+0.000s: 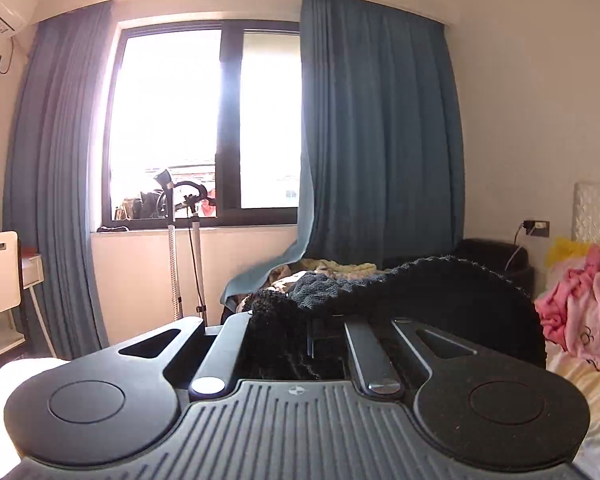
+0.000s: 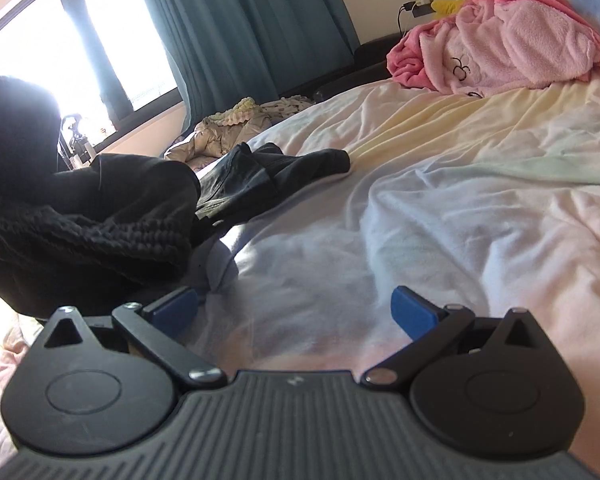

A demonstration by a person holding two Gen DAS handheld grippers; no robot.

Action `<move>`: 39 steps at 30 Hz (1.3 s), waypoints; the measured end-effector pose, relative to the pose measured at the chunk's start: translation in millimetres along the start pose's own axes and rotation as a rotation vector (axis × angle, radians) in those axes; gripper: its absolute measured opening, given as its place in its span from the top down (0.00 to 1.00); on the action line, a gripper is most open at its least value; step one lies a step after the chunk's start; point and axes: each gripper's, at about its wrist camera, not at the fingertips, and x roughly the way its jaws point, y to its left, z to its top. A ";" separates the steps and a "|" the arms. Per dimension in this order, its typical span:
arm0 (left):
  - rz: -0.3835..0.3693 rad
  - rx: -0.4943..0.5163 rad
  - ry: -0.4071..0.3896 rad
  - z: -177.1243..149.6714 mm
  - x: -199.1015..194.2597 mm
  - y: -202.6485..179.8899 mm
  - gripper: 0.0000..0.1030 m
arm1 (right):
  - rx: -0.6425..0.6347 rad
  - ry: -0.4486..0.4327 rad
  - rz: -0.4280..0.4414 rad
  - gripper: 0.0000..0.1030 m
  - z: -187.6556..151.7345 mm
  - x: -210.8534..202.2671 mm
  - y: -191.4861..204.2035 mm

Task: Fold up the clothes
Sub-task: 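Lift the black sweatpants with the left tool and carry them across the bed, then lower the sweatpants onto the bed and open the left tool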

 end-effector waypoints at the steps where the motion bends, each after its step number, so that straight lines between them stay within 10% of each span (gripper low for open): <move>1: 0.038 -0.052 0.009 10.7 6.0 24.6 0.91 | -0.019 0.002 0.002 0.00 -1.7 0.7 3.7; 7: 0.276 -0.282 0.036 30.1 42.3 164.7 0.91 | -0.133 0.014 0.011 0.00 -11.7 5.1 25.9; 13: 0.537 -0.398 0.242 -42.8 91.9 299.4 0.91 | -0.256 0.023 0.036 0.00 -20.3 14.7 53.5; 21: 0.610 -0.735 0.371 -120.3 71.1 410.0 0.86 | -0.430 0.065 0.075 0.00 -37.8 31.7 86.7; 28: 0.556 -0.748 0.443 -108.1 18.1 391.9 0.46 | -0.419 0.061 0.072 0.00 -37.9 30.3 87.7; 33: 0.540 -0.781 0.400 -93.9 -45.9 342.0 0.37 | -0.376 0.035 0.116 0.00 -30.8 15.5 88.9; 39: 0.346 -0.787 0.397 -89.9 -88.7 240.6 0.37 | -0.357 -0.014 0.164 0.00 -20.2 -10.1 93.6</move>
